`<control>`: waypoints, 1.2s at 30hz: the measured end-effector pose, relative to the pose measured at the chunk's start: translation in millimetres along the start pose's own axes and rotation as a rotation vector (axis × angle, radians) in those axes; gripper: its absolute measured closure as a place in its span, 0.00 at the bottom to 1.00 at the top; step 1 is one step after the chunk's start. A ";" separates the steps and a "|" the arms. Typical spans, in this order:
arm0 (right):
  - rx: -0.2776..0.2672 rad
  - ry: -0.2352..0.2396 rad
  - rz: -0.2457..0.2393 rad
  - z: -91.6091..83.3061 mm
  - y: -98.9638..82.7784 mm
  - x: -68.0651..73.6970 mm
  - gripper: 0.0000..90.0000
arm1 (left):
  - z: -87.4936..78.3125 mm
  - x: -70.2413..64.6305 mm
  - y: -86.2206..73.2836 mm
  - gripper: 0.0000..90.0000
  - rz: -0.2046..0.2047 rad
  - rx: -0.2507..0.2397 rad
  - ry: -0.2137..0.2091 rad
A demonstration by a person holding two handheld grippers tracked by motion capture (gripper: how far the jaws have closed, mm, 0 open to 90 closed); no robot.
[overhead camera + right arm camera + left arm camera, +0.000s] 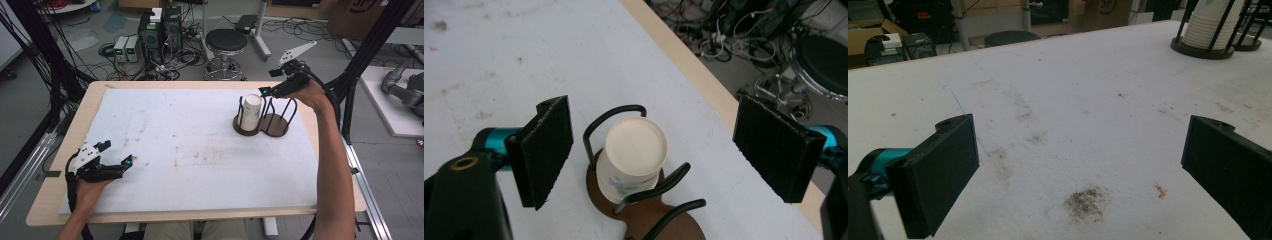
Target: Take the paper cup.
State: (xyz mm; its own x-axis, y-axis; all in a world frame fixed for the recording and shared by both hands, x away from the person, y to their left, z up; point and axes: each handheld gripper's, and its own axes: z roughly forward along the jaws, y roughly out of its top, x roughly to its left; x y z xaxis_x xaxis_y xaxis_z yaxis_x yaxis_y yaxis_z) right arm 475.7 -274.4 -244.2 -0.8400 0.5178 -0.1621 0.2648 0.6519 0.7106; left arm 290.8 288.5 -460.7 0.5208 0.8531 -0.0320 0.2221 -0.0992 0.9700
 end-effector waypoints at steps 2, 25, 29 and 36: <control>0.031 0.014 -0.016 3.4 4.4 -2.5 0.18 | 0.0 0.0 0.1 0.02 0.001 0.000 -0.001; 0.254 0.108 -0.082 52.8 8.9 -4.2 0.18 | 0.4 -0.6 0.1 0.02 0.006 0.004 -0.002; 0.284 0.118 -0.102 62.1 8.7 -2.3 0.18 | 0.4 -0.5 0.2 0.02 0.007 0.003 -0.005; 0.321 0.116 -0.104 74.4 6.7 -1.5 0.18 | 0.2 -0.5 0.2 0.02 0.010 0.003 -0.005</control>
State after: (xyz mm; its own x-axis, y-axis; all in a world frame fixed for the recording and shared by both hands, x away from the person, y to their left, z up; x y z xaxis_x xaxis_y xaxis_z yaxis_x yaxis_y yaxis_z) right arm 514.0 -229.5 -290.2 -0.9136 0.3852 -0.1301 0.2950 0.8481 0.4401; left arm 290.8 287.9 -460.5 0.5274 0.8493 -0.0237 0.2196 -0.1093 0.9695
